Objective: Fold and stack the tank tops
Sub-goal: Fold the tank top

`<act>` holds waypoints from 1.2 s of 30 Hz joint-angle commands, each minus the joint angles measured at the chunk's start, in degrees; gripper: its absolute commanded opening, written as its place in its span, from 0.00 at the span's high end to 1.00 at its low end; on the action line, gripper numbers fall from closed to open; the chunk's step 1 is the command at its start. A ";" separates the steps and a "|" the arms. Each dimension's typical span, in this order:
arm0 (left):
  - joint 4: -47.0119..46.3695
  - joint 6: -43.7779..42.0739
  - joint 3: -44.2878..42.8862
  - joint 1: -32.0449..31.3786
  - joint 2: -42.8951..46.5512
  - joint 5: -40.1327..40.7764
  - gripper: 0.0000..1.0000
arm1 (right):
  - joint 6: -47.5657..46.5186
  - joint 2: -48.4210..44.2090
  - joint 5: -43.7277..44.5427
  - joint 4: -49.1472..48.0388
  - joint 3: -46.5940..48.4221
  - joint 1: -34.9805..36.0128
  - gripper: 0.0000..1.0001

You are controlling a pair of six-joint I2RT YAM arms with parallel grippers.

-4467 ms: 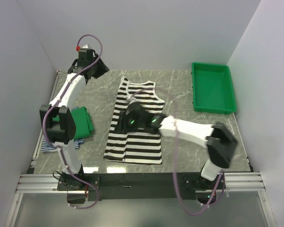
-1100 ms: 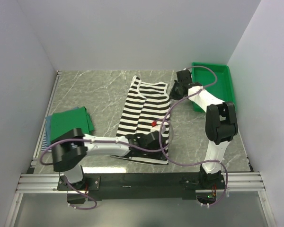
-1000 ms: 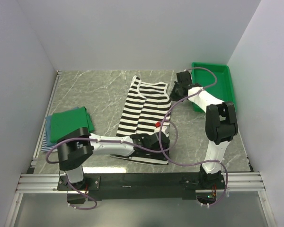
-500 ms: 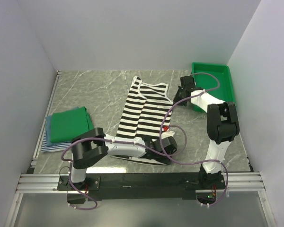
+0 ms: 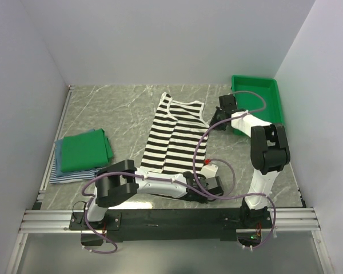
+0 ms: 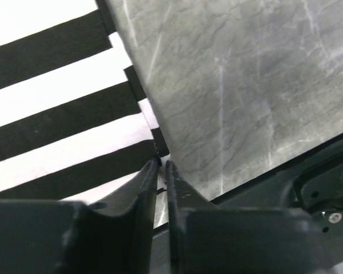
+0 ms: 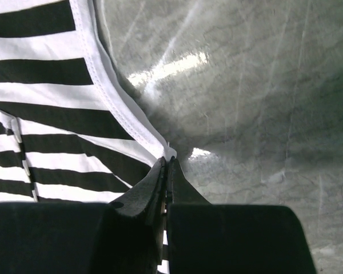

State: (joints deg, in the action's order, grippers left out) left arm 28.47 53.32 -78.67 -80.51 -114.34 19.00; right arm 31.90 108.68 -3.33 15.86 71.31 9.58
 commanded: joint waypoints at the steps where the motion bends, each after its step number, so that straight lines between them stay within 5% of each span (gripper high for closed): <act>1: 5.02 0.21 0.97 -0.96 -0.18 2.26 0.92 | 0.44 -3.48 -0.36 -2.15 -0.73 -0.53 1.00; 3: 3.36 -0.06 2.03 -1.31 2.27 2.09 0.99 | 0.44 -3.74 -0.01 -1.97 -0.82 -0.62 1.00; 16: -17.64 -1.29 17.75 -0.79 21.60 -7.13 0.99 | -0.96 -8.05 6.41 1.90 -0.82 -0.62 1.00; 26: -23.98 4.41 28.04 5.00 27.94 -11.88 0.99 | -0.09 -9.19 3.95 0.58 -1.53 0.43 1.00; 36: -21.36 13.29 40.70 10.46 41.56 -6.27 0.99 | 2.55 -0.60 5.35 4.18 11.73 8.51 1.00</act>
State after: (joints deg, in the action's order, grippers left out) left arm 6.79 62.76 -39.22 -70.89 -76.14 9.82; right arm 33.21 105.27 0.86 19.51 77.71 15.77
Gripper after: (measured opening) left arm 0.013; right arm 0.019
